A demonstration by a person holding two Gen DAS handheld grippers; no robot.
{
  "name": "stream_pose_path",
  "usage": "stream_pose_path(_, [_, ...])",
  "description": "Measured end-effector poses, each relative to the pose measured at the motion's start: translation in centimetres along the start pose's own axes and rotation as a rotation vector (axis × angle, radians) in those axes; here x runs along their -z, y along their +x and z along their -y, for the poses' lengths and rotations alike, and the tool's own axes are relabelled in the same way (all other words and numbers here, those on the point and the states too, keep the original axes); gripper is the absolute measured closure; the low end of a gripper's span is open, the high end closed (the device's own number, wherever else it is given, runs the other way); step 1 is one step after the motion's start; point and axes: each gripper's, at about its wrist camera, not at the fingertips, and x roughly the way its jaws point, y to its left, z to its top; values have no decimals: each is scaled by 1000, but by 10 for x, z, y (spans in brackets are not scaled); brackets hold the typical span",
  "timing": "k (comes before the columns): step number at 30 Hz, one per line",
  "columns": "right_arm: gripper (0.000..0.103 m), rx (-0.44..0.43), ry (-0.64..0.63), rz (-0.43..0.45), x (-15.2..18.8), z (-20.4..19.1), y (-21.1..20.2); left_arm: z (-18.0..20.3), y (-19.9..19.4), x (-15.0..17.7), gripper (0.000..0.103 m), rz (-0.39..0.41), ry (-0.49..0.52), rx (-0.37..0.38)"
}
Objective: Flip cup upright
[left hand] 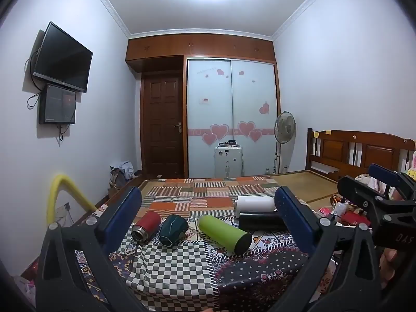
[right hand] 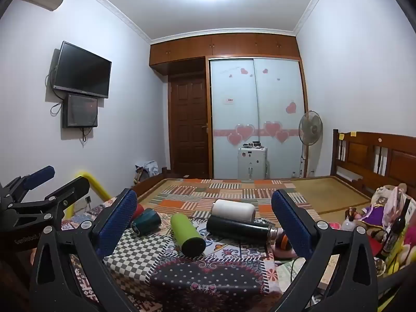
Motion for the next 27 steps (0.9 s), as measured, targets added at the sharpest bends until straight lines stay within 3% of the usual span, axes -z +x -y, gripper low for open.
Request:
stream_pose_path(10, [0, -3, -1, -3, -2, 2, -3, -18, -18, -3, 0, 10, -13, -24])
stream_pose_path(12, [0, -5, 0, -2, -1, 2, -2, 0, 3, 0, 0, -12, 14, 1])
stream_pose_path(27, [0, -23, -1, 2, -2, -6, -2, 1, 2, 0, 0, -1, 14, -5])
